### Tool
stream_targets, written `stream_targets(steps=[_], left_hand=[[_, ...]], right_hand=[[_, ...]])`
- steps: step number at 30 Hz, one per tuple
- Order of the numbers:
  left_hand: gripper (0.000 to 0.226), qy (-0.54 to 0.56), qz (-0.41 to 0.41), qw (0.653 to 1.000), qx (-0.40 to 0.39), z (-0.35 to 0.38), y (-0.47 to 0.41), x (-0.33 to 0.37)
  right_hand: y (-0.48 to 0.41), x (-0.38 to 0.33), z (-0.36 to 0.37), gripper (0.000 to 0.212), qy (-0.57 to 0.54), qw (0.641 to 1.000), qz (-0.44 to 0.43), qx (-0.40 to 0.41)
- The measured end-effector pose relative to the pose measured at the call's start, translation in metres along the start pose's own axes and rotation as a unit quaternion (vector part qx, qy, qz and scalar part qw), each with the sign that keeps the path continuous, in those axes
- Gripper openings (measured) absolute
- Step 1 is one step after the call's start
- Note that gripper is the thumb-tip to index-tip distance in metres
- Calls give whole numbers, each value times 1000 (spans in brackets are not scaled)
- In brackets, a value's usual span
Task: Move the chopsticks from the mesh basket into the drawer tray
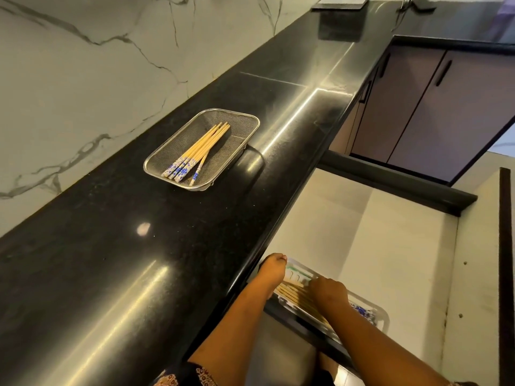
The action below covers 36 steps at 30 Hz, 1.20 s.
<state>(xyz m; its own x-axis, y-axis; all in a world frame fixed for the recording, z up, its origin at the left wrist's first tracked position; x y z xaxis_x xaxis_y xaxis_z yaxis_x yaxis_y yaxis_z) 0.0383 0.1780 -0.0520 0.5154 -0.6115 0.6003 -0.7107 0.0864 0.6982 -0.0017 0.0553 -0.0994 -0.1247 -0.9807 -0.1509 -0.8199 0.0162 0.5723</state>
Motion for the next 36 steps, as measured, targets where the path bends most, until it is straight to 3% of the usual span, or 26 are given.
stream_targets(steps=[13, 23, 32, 36], left_hand=[[38, -12, 3, 1000, 14, 4, 5, -7], [40, -41, 10, 999, 15, 7, 11, -10], [39, -50, 25, 998, 17, 5, 15, -8], [41, -35, 44, 998, 3, 5, 30, 5]], right_hand=[[11, 2, -7, 34, 20, 997, -19, 70], [15, 26, 18, 39, -59, 997, 51, 17], [25, 18, 20, 37, -66, 995, 63, -44], [28, -6, -2, 35, -130, 989, 57, -41]])
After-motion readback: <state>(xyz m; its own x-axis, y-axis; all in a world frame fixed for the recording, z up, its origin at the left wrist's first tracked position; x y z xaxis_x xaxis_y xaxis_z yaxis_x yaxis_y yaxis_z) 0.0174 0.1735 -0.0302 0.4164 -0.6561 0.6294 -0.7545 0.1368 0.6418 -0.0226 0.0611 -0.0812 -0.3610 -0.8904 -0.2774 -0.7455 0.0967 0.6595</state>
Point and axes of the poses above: each hand's wrist, its own y-axis away from the middle knuckle, its own z-axis out of the palm, x = y × z, the point moved 9 cm from there along -y, towards the middle knuckle, and after that the axes turned 9 degrees about -y, right-handed, at the moved point
